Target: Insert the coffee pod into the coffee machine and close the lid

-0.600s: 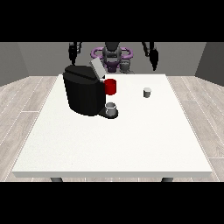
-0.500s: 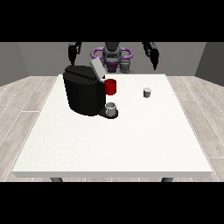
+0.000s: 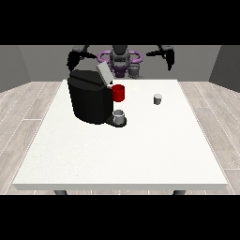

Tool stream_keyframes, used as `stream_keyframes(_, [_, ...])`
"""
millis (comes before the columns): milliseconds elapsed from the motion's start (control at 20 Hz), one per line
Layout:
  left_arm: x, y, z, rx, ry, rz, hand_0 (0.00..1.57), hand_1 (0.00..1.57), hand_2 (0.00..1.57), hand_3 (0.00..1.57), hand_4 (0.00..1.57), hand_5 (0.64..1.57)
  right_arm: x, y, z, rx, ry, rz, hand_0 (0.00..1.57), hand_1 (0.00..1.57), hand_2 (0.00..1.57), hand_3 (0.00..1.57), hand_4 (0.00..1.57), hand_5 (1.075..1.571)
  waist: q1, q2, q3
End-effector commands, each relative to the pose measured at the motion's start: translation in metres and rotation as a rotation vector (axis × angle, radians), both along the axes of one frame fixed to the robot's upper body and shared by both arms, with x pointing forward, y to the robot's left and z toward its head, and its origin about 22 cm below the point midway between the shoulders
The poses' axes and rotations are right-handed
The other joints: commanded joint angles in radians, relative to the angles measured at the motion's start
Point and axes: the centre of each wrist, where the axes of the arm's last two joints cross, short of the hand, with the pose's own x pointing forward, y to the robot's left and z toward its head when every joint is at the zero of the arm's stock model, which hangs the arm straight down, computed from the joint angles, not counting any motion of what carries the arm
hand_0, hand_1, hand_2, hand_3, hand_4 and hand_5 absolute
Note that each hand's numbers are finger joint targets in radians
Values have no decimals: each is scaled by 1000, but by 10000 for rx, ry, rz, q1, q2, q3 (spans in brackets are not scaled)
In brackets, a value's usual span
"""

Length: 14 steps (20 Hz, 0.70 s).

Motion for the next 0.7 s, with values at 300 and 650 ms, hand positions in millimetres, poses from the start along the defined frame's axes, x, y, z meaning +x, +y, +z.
stream_keyframes(300, [53,39,24,810,830,206,0,0,0,0,0,1571,14,15,7,298,-1039,268,0,0,0,0,174,1571,-813,1054,13])
stream_keyframes(650, [67,70,4,1388,1697,920,0,0,0,0,0,1571,18,21,32,114,-1374,850,0,0,0,0,233,1571,-1403,1560,8])
